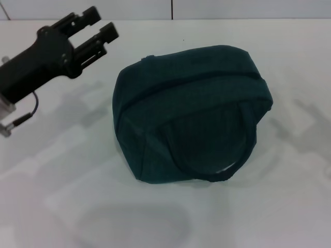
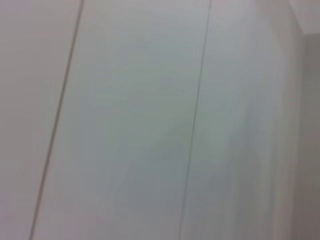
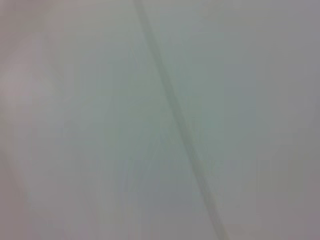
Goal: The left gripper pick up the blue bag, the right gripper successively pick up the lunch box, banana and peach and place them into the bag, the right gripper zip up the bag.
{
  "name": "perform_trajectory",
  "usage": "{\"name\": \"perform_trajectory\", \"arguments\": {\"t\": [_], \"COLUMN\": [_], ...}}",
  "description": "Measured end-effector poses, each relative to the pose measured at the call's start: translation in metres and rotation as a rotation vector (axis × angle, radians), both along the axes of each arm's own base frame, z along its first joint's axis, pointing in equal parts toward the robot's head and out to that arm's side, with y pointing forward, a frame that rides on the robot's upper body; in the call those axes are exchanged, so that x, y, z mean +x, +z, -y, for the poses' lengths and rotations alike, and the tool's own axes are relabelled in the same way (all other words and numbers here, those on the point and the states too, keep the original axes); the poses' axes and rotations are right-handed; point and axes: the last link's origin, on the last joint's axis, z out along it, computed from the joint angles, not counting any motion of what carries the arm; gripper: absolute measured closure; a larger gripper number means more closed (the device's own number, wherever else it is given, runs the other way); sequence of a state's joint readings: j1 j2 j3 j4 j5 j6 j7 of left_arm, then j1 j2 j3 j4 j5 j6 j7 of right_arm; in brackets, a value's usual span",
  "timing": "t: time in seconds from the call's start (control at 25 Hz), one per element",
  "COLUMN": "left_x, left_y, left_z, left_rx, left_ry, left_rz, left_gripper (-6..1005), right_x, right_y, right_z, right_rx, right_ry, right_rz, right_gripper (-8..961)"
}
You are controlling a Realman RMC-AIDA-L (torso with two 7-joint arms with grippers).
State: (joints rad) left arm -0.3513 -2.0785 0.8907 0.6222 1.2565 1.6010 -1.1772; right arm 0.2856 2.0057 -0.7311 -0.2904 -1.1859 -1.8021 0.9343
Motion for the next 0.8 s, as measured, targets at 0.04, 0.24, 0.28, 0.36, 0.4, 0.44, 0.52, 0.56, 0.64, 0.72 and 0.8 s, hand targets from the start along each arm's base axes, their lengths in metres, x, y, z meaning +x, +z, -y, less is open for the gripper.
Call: {"name": "perform_trajectory", "arguments": {"t": [0.04, 0.24, 0.28, 0.36, 0.4, 0.44, 0.52, 0.56, 0.64, 0.72, 0.8], "left_x": [-0.005, -0.009, -0.008, -0.007, -0.006, -0.005, -0.003, -0.002, -0.001, -0.001, -0.001], "left_y": [-0.002, -0.008, -0.01, -0.013, -0.016, -0.017, -0.021, -0.022, -0.024, -0.026, -0.027], "left_z": [0.003, 0.019, 0.023, 0.029, 0.032, 0.033, 0.037, 0.038, 0.039, 0.039, 0.04], "left_rx": [0.014, 0.047, 0.038, 0.013, -0.009, -0.022, -0.065, -0.075, -0.098, -0.109, -0.117], "left_ry": [0.007, -0.04, -0.063, -0.098, -0.117, -0.127, -0.157, -0.163, -0.169, -0.169, -0.169], "left_rz": [0.006, 0.0, -0.005, -0.013, -0.02, -0.024, -0.035, -0.037, -0.039, -0.04, -0.042], "left_gripper": [394, 392, 394, 398, 399, 401, 403, 403, 403, 403, 403], "right_x": [-0.006, -0.036, -0.042, -0.05, -0.056, -0.06, -0.07, -0.074, -0.08, -0.083, -0.084], "right_y": [0.002, 0.007, 0.005, 0.002, 0.001, 0.0, -0.001, -0.002, -0.005, -0.008, -0.011], "right_z": [0.001, -0.012, -0.017, -0.024, -0.029, -0.034, -0.042, -0.046, -0.051, -0.055, -0.058], "right_rx": [0.001, -0.078, -0.127, -0.2, -0.255, -0.308, -0.396, -0.434, -0.481, -0.499, -0.493], "right_ry": [0.049, 0.223, 0.249, 0.284, 0.306, 0.32, 0.349, 0.359, 0.376, 0.378, 0.361], "right_rz": [-0.007, -0.004, 0.017, 0.061, 0.093, 0.124, 0.188, 0.216, 0.257, 0.279, 0.286], "right_gripper": [130, 77, 77, 77, 77, 77, 77, 77, 77, 77, 77]}}
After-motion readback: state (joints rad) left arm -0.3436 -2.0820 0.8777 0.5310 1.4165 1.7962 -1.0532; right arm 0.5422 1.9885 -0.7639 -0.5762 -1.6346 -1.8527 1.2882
